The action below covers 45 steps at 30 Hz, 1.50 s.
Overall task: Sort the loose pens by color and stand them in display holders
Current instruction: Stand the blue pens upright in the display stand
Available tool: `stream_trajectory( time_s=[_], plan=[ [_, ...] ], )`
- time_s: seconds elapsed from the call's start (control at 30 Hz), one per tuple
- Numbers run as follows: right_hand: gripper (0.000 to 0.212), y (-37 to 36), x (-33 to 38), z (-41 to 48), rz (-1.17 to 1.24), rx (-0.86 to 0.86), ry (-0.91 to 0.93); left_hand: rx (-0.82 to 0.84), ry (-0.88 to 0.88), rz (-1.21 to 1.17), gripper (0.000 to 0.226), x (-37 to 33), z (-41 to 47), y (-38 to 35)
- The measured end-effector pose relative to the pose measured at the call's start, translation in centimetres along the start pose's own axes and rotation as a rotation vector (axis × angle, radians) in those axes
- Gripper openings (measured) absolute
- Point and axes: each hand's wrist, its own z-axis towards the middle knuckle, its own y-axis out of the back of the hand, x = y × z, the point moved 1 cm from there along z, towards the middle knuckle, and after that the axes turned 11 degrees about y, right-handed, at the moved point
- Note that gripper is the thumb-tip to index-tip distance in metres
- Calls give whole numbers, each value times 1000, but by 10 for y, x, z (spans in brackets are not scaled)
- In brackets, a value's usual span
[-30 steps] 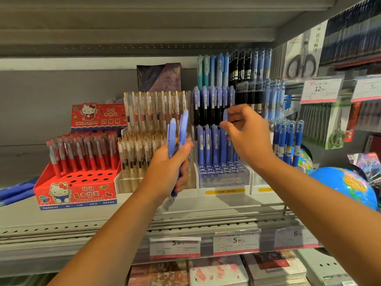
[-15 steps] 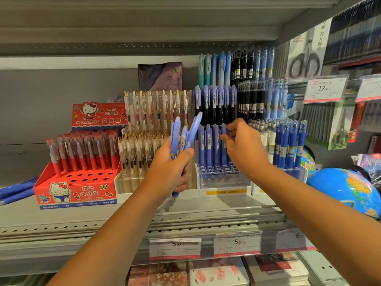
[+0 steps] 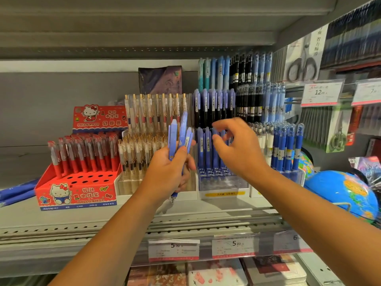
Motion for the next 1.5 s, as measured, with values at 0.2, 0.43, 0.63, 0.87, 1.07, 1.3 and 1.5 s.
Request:
stream_trajectory(
  time_s=[0.2, 0.43, 0.63, 0.87, 1.07, 1.3, 1.5],
  plan=[
    [20, -11, 24, 4, 586, 174, -182, 17, 18, 136, 44, 0, -2, 1],
    [3, -9, 21, 3, 625, 70, -247, 89, 40, 128, 20, -1, -4, -4],
    [7, 6, 15, 6, 793, -30, -338, 23, 67, -14, 19, 1, 0, -1],
    [11, 34, 2, 20, 684, -129, -300, -18, 70, -50, 15, -1, 1, 2],
    [19, 40, -13, 21, 206, -126, -141, -52, 18, 4, 15, 1, 0, 2],
    [25, 34, -18, 18, 66, -111, -79, -48, 30, -13, 22, -1, -1, 2],
    [27, 23, -21, 13, -67, 33, -83, -8, 43, 3, 21, -2, -3, 2]
  ],
)
